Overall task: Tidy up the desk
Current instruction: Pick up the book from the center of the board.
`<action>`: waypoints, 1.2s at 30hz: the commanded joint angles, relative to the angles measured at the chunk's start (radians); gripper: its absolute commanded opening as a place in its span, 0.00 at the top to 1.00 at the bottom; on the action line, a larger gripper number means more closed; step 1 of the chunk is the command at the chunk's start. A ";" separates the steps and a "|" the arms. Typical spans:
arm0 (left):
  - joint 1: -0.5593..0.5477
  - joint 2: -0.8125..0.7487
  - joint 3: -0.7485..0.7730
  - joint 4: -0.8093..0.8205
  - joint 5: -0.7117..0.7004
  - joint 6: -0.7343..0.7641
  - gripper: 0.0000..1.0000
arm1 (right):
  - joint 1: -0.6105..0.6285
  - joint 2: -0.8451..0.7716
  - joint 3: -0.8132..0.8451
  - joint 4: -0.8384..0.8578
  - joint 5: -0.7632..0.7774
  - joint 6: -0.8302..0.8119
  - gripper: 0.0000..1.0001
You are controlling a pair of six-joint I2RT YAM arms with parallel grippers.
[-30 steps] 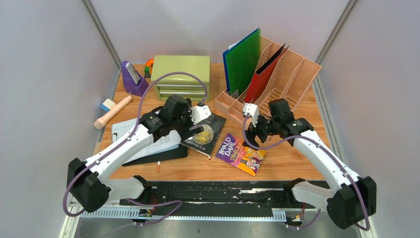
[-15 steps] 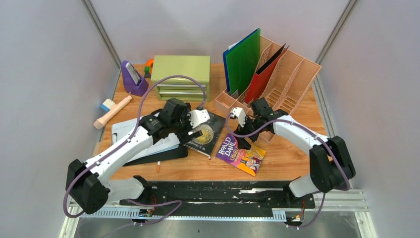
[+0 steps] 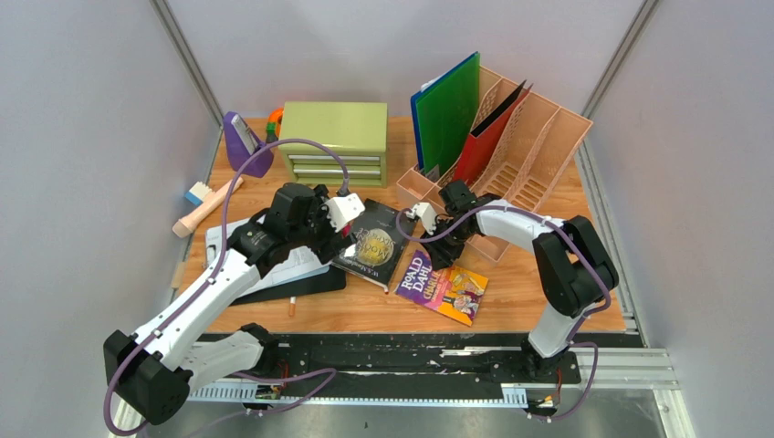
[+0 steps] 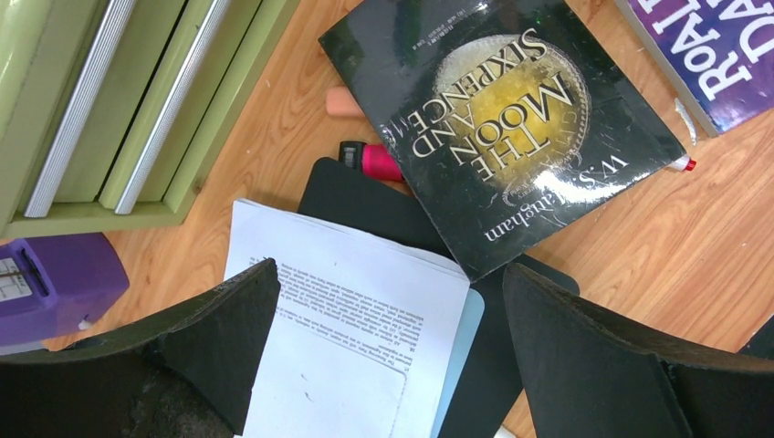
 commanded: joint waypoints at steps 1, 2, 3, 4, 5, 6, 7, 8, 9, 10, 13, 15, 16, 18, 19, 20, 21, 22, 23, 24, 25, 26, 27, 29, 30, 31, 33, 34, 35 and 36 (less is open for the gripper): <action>0.005 -0.007 -0.004 0.046 0.007 -0.024 0.00 | 0.016 0.035 0.056 -0.043 -0.003 0.009 0.74; 0.004 -0.006 -0.002 0.047 0.005 -0.025 0.00 | 0.017 0.034 0.066 -0.054 0.001 0.008 0.85; 0.004 -0.004 -0.001 0.048 0.001 -0.026 0.00 | 0.017 0.030 0.075 -0.065 0.004 0.005 0.95; 0.004 -0.004 0.000 0.048 0.000 -0.026 0.00 | 0.017 0.023 0.083 -0.072 0.007 0.005 1.00; 0.005 -0.004 0.000 0.048 -0.002 -0.027 0.00 | 0.016 0.015 0.090 -0.078 0.008 0.004 1.00; 0.005 -0.004 0.000 0.050 -0.004 -0.028 0.00 | 0.016 0.005 0.099 -0.086 0.008 0.002 1.00; 0.005 -0.004 0.000 0.050 -0.009 -0.029 0.00 | 0.016 -0.005 0.109 -0.095 0.009 0.001 1.00; 0.005 -0.005 0.000 0.050 -0.011 -0.030 0.00 | 0.016 -0.016 0.119 -0.106 0.009 0.001 1.00; 0.005 -0.007 0.000 0.051 -0.015 -0.031 0.00 | 0.016 -0.027 0.133 -0.117 0.009 -0.001 1.00; 0.005 -0.007 0.000 0.053 -0.017 -0.031 0.00 | 0.016 -0.040 0.147 -0.129 0.007 -0.002 1.00; 0.006 -0.007 -0.001 0.057 -0.024 -0.034 0.00 | 0.016 -0.085 0.193 -0.171 -0.008 -0.008 1.00; 0.007 -0.005 -0.001 0.062 -0.026 -0.037 0.00 | 0.016 -0.115 0.230 -0.200 -0.023 -0.012 1.00; 0.008 -0.004 -0.001 0.065 -0.027 -0.040 0.00 | 0.016 -0.129 0.245 -0.209 -0.027 -0.013 1.00; 0.009 -0.003 0.000 0.069 -0.028 -0.042 0.00 | 0.016 -0.155 0.273 -0.221 -0.030 -0.013 1.00; 0.011 -0.003 0.002 0.070 -0.029 -0.043 0.00 | 0.016 -0.164 0.286 -0.227 -0.031 -0.013 1.00; 0.011 -0.002 0.004 0.071 -0.030 -0.044 0.00 | 0.016 -0.172 0.299 -0.231 -0.031 -0.012 1.00; 0.013 -0.001 0.004 0.071 -0.030 -0.045 0.00 | 0.016 -0.179 0.310 -0.240 -0.033 -0.013 1.00; 0.014 -0.001 0.005 0.071 -0.030 -0.047 0.00 | 0.016 -0.184 0.324 -0.250 -0.037 -0.015 1.00; 0.014 -0.002 0.006 0.071 -0.030 -0.048 0.00 | 0.016 -0.188 0.336 -0.259 -0.042 -0.017 1.00; 0.015 -0.003 0.005 0.071 -0.030 -0.048 0.00 | 0.016 -0.190 0.348 -0.267 -0.044 -0.018 1.00; 0.016 -0.004 0.005 0.071 -0.030 -0.049 0.00 | 0.016 -0.194 0.357 -0.270 -0.046 -0.017 1.00; 0.017 -0.005 0.005 0.071 -0.031 -0.050 0.00 | 0.016 -0.197 0.363 -0.270 -0.049 -0.017 1.00; 0.017 -0.005 0.005 0.071 -0.031 -0.050 0.00 | 0.016 -0.200 0.368 -0.271 -0.054 -0.015 1.00; 0.018 -0.007 0.005 0.072 -0.035 -0.052 0.00 | 0.016 -0.201 0.380 -0.270 -0.061 -0.012 1.00; 0.018 -0.008 0.005 0.072 -0.036 -0.052 0.00 | 0.016 -0.199 0.387 -0.270 -0.067 -0.010 1.00; 0.019 -0.010 0.005 0.072 -0.037 -0.052 0.00 | 0.016 -0.194 0.394 -0.270 -0.072 -0.006 1.00; 0.021 -0.013 0.006 0.072 -0.036 -0.053 0.00 | 0.016 -0.179 0.408 -0.262 -0.087 0.009 1.00; 0.022 -0.012 0.008 0.073 -0.036 -0.054 0.00 | 0.016 -0.163 0.411 -0.254 -0.095 0.021 1.00; 0.023 -0.012 0.008 0.074 -0.036 -0.055 0.00 | 0.016 -0.149 0.413 -0.244 -0.106 0.032 1.00; 0.022 -0.011 0.008 0.074 -0.037 -0.056 0.00 | 0.016 -0.135 0.413 -0.233 -0.107 0.046 1.00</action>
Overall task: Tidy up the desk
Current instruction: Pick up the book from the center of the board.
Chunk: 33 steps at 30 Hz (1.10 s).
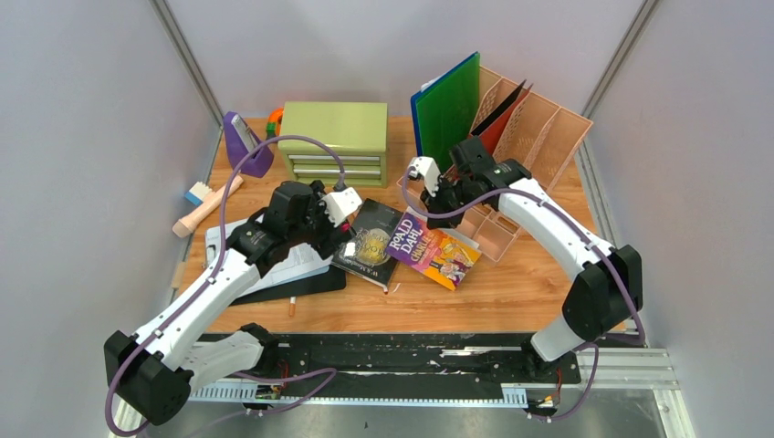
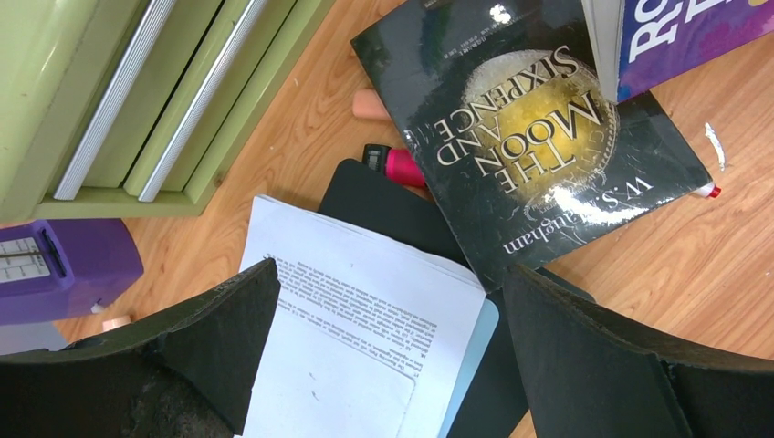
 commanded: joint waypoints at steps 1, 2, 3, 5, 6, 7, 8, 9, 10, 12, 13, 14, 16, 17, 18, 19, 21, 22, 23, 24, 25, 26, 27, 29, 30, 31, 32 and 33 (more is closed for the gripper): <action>0.009 -0.009 0.013 0.031 -0.002 -0.031 0.00 | 0.006 0.043 0.056 0.053 -0.063 0.055 1.00; 0.009 -0.008 0.013 0.032 -0.001 -0.031 0.00 | 0.006 0.059 0.053 0.069 -0.055 0.073 1.00; 0.010 -0.006 0.012 0.032 -0.001 -0.033 0.00 | 0.006 0.077 0.050 0.085 -0.046 0.087 1.00; 0.014 -0.002 0.009 0.035 -0.003 -0.035 0.00 | 0.007 0.112 0.048 0.114 -0.031 0.114 0.98; 0.016 -0.001 0.009 0.036 -0.002 -0.036 0.00 | 0.006 0.131 0.049 0.129 -0.026 0.127 0.95; 0.016 -0.001 0.008 0.038 -0.003 -0.036 0.00 | 0.006 0.149 0.053 0.137 -0.026 0.138 0.91; 0.017 -0.001 0.008 0.039 -0.004 -0.037 0.00 | 0.007 0.169 0.058 0.146 -0.028 0.150 0.86; 0.020 -0.001 0.007 0.039 -0.005 -0.037 0.00 | 0.006 0.190 0.066 0.147 -0.035 0.158 0.75; 0.020 -0.002 0.007 0.039 -0.006 -0.038 0.00 | 0.006 0.208 0.072 0.147 -0.045 0.162 0.67; 0.022 -0.006 0.004 0.039 -0.007 -0.039 0.00 | 0.007 0.238 0.078 0.148 -0.061 0.164 0.50; 0.023 -0.008 0.002 0.039 -0.007 -0.039 0.00 | 0.006 0.253 0.081 0.148 -0.064 0.163 0.43; 0.024 -0.012 -0.002 0.038 -0.007 -0.038 0.00 | 0.006 0.269 0.082 0.147 -0.065 0.161 0.38; 0.025 -0.018 -0.006 0.038 -0.009 -0.038 0.00 | 0.007 0.287 0.081 0.148 -0.063 0.153 0.32; 0.026 -0.020 -0.008 0.038 -0.009 -0.037 0.00 | 0.006 0.296 0.080 0.147 -0.061 0.148 0.29; 0.027 -0.024 -0.010 0.038 -0.009 -0.036 0.00 | 0.006 0.304 0.079 0.148 -0.059 0.141 0.26; 0.028 -0.025 -0.011 0.038 -0.008 -0.036 0.00 | 0.007 0.312 0.076 0.148 -0.055 0.134 0.24; 0.028 -0.027 -0.014 0.038 -0.008 -0.036 0.00 | 0.006 0.325 0.072 0.150 -0.045 0.114 0.22; 0.028 -0.029 -0.015 0.038 -0.008 -0.034 0.00 | 0.006 0.330 0.068 0.149 -0.041 0.104 0.21; 0.029 -0.030 -0.016 0.038 -0.007 -0.033 0.00 | 0.006 0.336 0.065 0.149 -0.039 0.093 0.20; 0.030 -0.029 -0.017 0.038 -0.007 -0.032 0.00 | 0.006 0.339 0.062 0.148 -0.036 0.082 0.19; 0.030 -0.029 -0.017 0.039 -0.007 -0.033 0.00 | 0.007 0.344 0.061 0.148 -0.032 0.073 0.18; 0.030 -0.030 -0.018 0.039 -0.006 -0.033 0.00 | 0.006 0.348 0.058 0.148 -0.030 0.061 0.18; 0.030 -0.030 -0.018 0.039 -0.004 -0.034 0.00 | 0.006 0.350 0.056 0.147 -0.027 0.053 0.18; 0.030 -0.031 -0.020 0.039 -0.004 -0.033 0.00 | 0.007 0.356 0.050 0.146 -0.028 0.031 0.17; 0.030 -0.032 -0.020 0.040 -0.004 -0.033 0.00 | 0.006 0.360 0.046 0.143 -0.032 0.022 0.17; 0.030 -0.032 -0.020 0.039 -0.004 -0.033 0.00 | 0.007 0.366 0.041 0.142 -0.034 0.012 0.17; 0.030 -0.033 -0.021 0.038 -0.005 -0.033 0.00 | 0.006 0.370 0.035 0.140 -0.038 0.005 0.17; 0.031 -0.034 -0.022 0.038 -0.005 -0.033 0.00 | 0.007 0.373 0.027 0.139 -0.043 -0.004 0.17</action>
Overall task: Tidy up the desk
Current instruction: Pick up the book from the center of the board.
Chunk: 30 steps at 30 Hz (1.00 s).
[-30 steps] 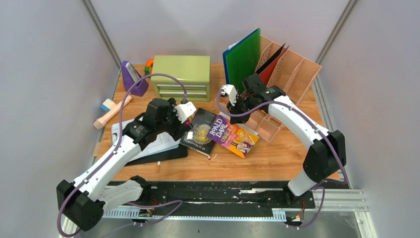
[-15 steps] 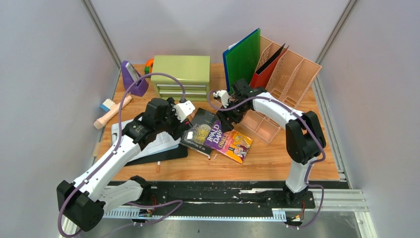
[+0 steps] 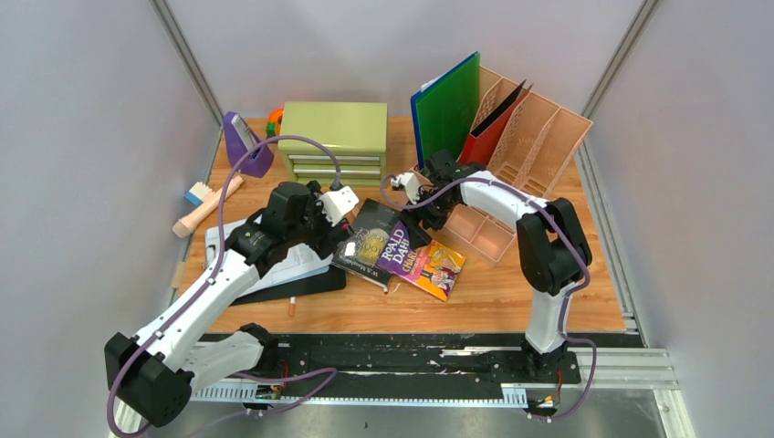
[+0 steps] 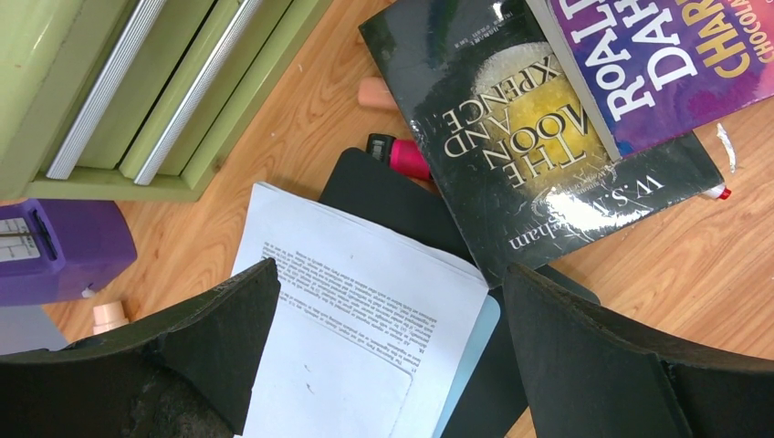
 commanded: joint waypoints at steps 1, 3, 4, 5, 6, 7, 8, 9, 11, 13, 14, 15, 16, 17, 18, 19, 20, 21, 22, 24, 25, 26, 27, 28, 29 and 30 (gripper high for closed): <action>0.008 -0.028 -0.006 0.031 -0.001 -0.013 0.00 | 0.006 0.022 -0.017 0.013 -0.026 -0.069 0.17; 0.008 -0.031 -0.007 0.032 -0.002 -0.013 0.00 | 0.006 0.027 -0.033 0.012 -0.042 -0.078 0.17; 0.008 -0.031 -0.008 0.034 -0.003 -0.013 0.00 | 0.006 0.032 -0.040 0.010 -0.050 -0.082 0.17; 0.008 -0.032 -0.008 0.035 -0.003 -0.013 0.00 | 0.006 0.035 -0.044 0.010 -0.057 -0.086 0.17; 0.008 -0.032 -0.008 0.036 -0.004 -0.013 0.00 | 0.006 0.040 -0.047 0.007 -0.062 -0.092 0.17; 0.008 -0.032 -0.008 0.037 -0.003 -0.015 0.00 | 0.006 0.044 -0.048 0.006 -0.067 -0.094 0.18; 0.008 -0.033 -0.008 0.036 -0.003 -0.015 0.00 | 0.006 0.049 -0.048 0.004 -0.070 -0.094 0.19; 0.008 -0.033 -0.008 0.037 -0.005 -0.015 0.00 | 0.006 0.053 -0.047 0.004 -0.072 -0.095 0.21; 0.010 -0.034 -0.009 0.037 -0.007 -0.015 0.00 | 0.006 0.058 -0.043 0.001 -0.073 -0.094 0.28; 0.010 -0.036 -0.012 0.037 -0.007 -0.014 0.00 | 0.005 0.058 -0.034 -0.004 -0.076 -0.091 0.43; 0.012 -0.037 -0.014 0.037 -0.008 -0.014 0.00 | 0.004 0.056 -0.030 -0.009 -0.078 -0.091 0.48; 0.013 -0.036 -0.014 0.037 -0.006 -0.016 0.00 | 0.002 0.052 -0.025 -0.014 -0.082 -0.090 0.54; 0.017 -0.036 -0.015 0.036 -0.005 -0.017 0.00 | 0.000 0.047 -0.021 -0.020 -0.085 -0.089 0.59; 0.019 -0.036 -0.016 0.036 -0.002 -0.018 0.00 | -0.002 0.043 -0.017 -0.025 -0.088 -0.089 0.64; 0.023 -0.035 -0.017 0.036 0.000 -0.019 0.00 | -0.004 0.038 -0.012 -0.031 -0.092 -0.090 0.70; 0.024 -0.035 -0.017 0.036 0.003 -0.020 0.00 | -0.007 0.031 -0.005 -0.038 -0.095 -0.091 0.77; 0.029 -0.035 -0.017 0.034 0.004 -0.019 0.00 | -0.009 0.023 -0.001 -0.045 -0.098 -0.090 0.87; 0.030 -0.034 -0.017 0.035 0.007 -0.020 0.00 | -0.012 0.016 0.002 -0.051 -0.100 -0.089 0.97; 0.032 -0.034 -0.017 0.035 0.008 -0.019 0.00 | -0.013 0.005 0.004 -0.056 -0.099 -0.088 1.00; 0.035 -0.034 -0.017 0.038 0.014 -0.020 0.00 | -0.014 -0.015 0.010 -0.067 -0.102 -0.087 1.00; 0.037 -0.033 -0.017 0.039 0.016 -0.021 0.00 | -0.014 -0.028 0.014 -0.074 -0.103 -0.088 1.00; 0.038 -0.030 -0.016 0.040 0.020 -0.025 0.00 | -0.016 -0.041 0.019 -0.084 -0.107 -0.088 1.00; 0.041 -0.028 -0.013 0.040 0.023 -0.028 0.00 | -0.018 -0.059 0.027 -0.093 -0.112 -0.084 1.00; 0.043 -0.024 -0.011 0.040 0.030 -0.035 0.00 | -0.021 -0.074 0.034 -0.104 -0.122 -0.079 1.00; 0.046 -0.021 -0.005 0.040 0.034 -0.040 0.00 | -0.025 -0.090 0.043 -0.112 -0.133 -0.071 1.00; 0.048 -0.014 0.003 0.040 0.045 -0.049 0.00 | -0.029 -0.107 0.057 -0.118 -0.150 -0.061 1.00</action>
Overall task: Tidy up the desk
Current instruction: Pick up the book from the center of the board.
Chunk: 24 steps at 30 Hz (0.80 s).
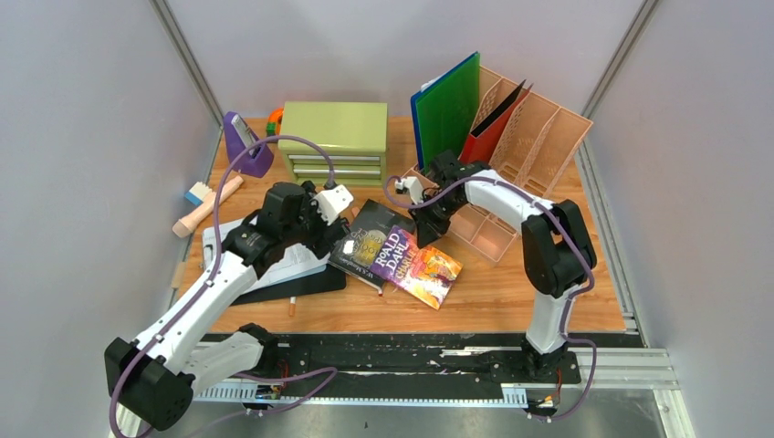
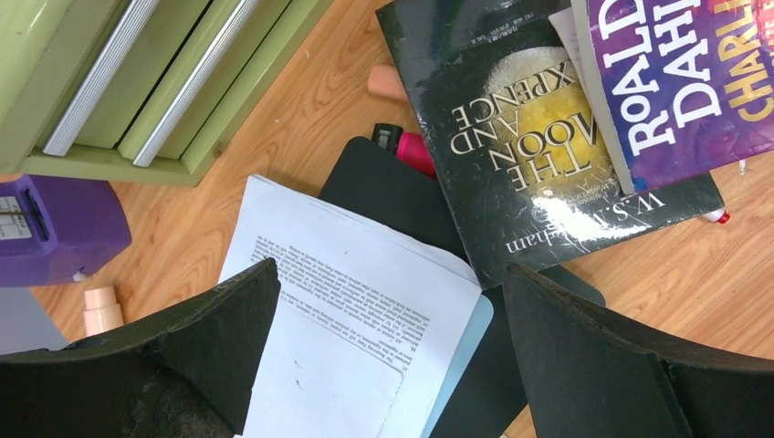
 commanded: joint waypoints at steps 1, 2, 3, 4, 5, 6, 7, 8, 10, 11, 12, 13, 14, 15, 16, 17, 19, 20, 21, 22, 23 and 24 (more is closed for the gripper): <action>0.017 0.007 0.025 0.036 0.042 -0.048 0.00 | -0.017 -0.116 0.083 -0.029 -0.074 0.013 1.00; 0.020 0.017 0.036 0.036 0.056 -0.058 0.00 | -0.020 -0.132 0.095 -0.035 -0.091 0.026 1.00; 0.025 0.023 0.041 0.038 0.063 -0.062 0.00 | -0.023 -0.146 0.105 -0.037 -0.110 0.038 1.00; 0.028 0.036 0.055 0.040 0.077 -0.074 0.00 | -0.027 -0.160 0.117 -0.038 -0.128 0.056 1.00; 0.035 0.044 0.062 0.042 0.085 -0.081 0.00 | -0.031 -0.171 0.127 -0.037 -0.148 0.074 1.00; 0.040 0.060 0.077 0.043 0.103 -0.096 0.00 | -0.037 -0.180 0.139 -0.037 -0.170 0.092 1.00; 0.050 0.079 0.085 0.044 0.115 -0.112 0.00 | -0.045 -0.186 0.149 -0.036 -0.200 0.114 1.00; 0.061 0.089 0.103 0.043 0.150 -0.121 0.00 | -0.051 -0.189 0.164 -0.035 -0.225 0.134 1.00; 0.080 0.122 0.129 0.041 0.185 -0.151 0.00 | -0.066 -0.187 0.185 -0.026 -0.268 0.185 1.00; 0.089 0.146 0.139 0.042 0.198 -0.173 0.00 | -0.073 -0.186 0.190 -0.019 -0.286 0.204 1.00; 0.103 0.158 0.155 0.043 0.221 -0.184 0.00 | -0.078 -0.184 0.193 -0.008 -0.301 0.221 1.00; 0.109 0.185 0.163 0.044 0.237 -0.205 0.00 | -0.083 -0.180 0.191 0.003 -0.314 0.235 1.00; 0.119 0.199 0.177 0.044 0.241 -0.213 0.00 | -0.087 -0.176 0.185 0.017 -0.322 0.250 1.00; 0.124 0.223 0.183 0.046 0.247 -0.227 0.00 | -0.091 -0.172 0.173 0.039 -0.326 0.264 1.00; 0.135 0.235 0.190 0.050 0.252 -0.234 0.00 | -0.094 -0.168 0.162 0.056 -0.328 0.276 1.00; 0.142 0.256 0.192 0.053 0.269 -0.247 0.00 | -0.098 -0.165 0.148 0.075 -0.330 0.292 1.00; 0.175 0.281 0.194 0.065 0.306 -0.272 0.00 | -0.105 -0.154 0.122 0.113 -0.334 0.322 1.00; 0.184 0.296 0.194 0.069 0.322 -0.286 0.00 | -0.107 -0.146 0.110 0.131 -0.338 0.338 1.00; 0.202 0.304 0.196 0.070 0.358 -0.293 0.00 | -0.111 -0.137 0.100 0.148 -0.340 0.355 1.00; 0.212 0.320 0.197 0.069 0.375 -0.303 0.00 | -0.112 -0.127 0.092 0.161 -0.343 0.369 1.00; 0.230 0.326 0.199 0.068 0.407 -0.309 0.00 | -0.112 -0.116 0.083 0.175 -0.347 0.383 1.00; 0.240 0.340 0.200 0.067 0.439 -0.323 0.00 | -0.112 -0.105 0.075 0.190 -0.353 0.404 1.00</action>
